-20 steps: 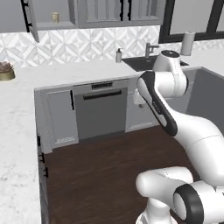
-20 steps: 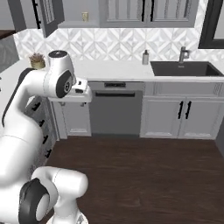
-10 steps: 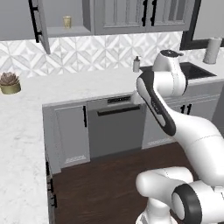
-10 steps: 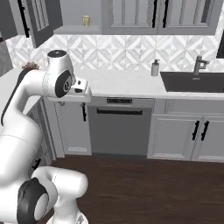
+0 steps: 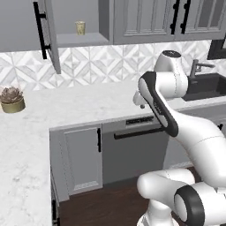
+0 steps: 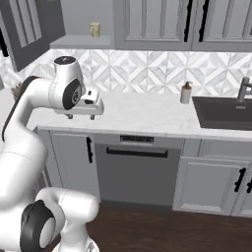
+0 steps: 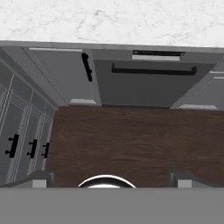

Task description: Gather all objects into one cabinet and sort the glasses and bowls to opposite sides.

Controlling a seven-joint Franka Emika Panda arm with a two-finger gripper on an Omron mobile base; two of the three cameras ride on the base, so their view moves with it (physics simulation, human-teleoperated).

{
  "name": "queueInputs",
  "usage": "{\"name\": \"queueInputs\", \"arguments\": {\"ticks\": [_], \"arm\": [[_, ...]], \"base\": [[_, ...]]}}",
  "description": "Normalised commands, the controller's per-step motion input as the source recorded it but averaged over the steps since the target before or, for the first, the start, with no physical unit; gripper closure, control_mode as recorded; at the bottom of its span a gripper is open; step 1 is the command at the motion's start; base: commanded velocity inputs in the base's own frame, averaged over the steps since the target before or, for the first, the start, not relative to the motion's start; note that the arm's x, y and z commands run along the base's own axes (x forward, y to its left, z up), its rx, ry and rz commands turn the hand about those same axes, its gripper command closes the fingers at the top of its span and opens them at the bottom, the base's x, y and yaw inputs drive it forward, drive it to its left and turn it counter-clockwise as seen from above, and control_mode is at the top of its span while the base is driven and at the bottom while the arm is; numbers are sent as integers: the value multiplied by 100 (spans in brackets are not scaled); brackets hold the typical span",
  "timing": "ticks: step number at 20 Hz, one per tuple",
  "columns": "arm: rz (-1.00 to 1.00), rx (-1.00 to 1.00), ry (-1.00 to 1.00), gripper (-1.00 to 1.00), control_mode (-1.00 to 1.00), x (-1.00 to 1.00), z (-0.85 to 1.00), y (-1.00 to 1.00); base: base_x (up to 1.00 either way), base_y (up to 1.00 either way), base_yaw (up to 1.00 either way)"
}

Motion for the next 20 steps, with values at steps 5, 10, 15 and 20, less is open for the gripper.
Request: {"name": "queueInputs", "arguments": {"ticks": [5,10,15,20], "arm": [[0,0,0,-100,100,0,0,0],[0,0,0,-100,100,0,0,0],[0,0,0,-100,100,0,0,0],[0,0,0,-100,100,0,0,0]], "base": [[100,6,8],[82,29,3],[54,61,6],[95,6,6]]}}
